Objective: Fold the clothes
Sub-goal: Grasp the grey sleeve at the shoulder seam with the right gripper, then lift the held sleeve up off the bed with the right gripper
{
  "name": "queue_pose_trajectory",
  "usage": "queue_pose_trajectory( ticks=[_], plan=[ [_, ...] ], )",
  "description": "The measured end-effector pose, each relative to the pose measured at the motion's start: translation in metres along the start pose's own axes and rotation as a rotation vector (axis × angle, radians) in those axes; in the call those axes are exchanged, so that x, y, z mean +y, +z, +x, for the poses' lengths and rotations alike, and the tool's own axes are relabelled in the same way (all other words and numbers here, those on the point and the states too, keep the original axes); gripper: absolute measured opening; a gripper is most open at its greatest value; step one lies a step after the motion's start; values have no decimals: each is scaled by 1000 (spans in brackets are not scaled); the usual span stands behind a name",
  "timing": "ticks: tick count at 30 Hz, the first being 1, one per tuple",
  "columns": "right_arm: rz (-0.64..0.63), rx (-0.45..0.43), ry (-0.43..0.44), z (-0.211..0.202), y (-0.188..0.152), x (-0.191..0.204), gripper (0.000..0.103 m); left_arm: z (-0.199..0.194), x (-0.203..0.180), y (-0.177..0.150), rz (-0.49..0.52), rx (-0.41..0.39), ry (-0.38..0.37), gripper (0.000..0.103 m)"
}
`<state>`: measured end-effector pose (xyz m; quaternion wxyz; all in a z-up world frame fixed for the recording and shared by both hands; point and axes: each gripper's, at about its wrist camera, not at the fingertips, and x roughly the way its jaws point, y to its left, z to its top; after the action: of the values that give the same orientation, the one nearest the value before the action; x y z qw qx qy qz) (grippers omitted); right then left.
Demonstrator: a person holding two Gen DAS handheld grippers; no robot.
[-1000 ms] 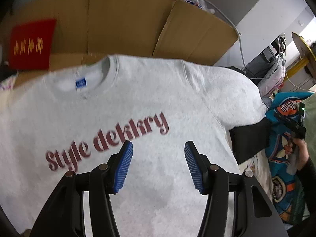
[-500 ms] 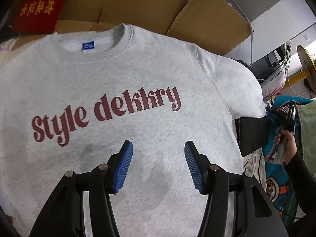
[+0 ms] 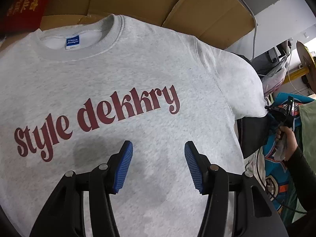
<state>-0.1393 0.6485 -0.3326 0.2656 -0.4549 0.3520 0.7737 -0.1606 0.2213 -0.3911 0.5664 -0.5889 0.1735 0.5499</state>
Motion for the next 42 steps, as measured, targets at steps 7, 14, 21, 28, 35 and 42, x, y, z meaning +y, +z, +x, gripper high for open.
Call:
queue_pose_trajectory(
  ticks=[7,14,21,28,35,42],
  plan=[
    [-33,6,-54,-13,-16,-9,6,5,-8,2,20,10,-6,55],
    [-141,-38,-147,-12,-21,1,10,2,-16,1,42,11,4,55],
    [-217,-90,-123,-39,-31,12,10,-3,-26,0,50,4,13,55],
    [-282,-158,-10,-52,-29,28,15,-1,-39,-5,67,17,20,55],
    [-265,-142,96,-24,-28,31,15,-5,-43,-10,69,24,41,55],
    [-248,-117,143,-20,-45,12,15,-5,-55,-14,84,35,46,55]
  ],
)
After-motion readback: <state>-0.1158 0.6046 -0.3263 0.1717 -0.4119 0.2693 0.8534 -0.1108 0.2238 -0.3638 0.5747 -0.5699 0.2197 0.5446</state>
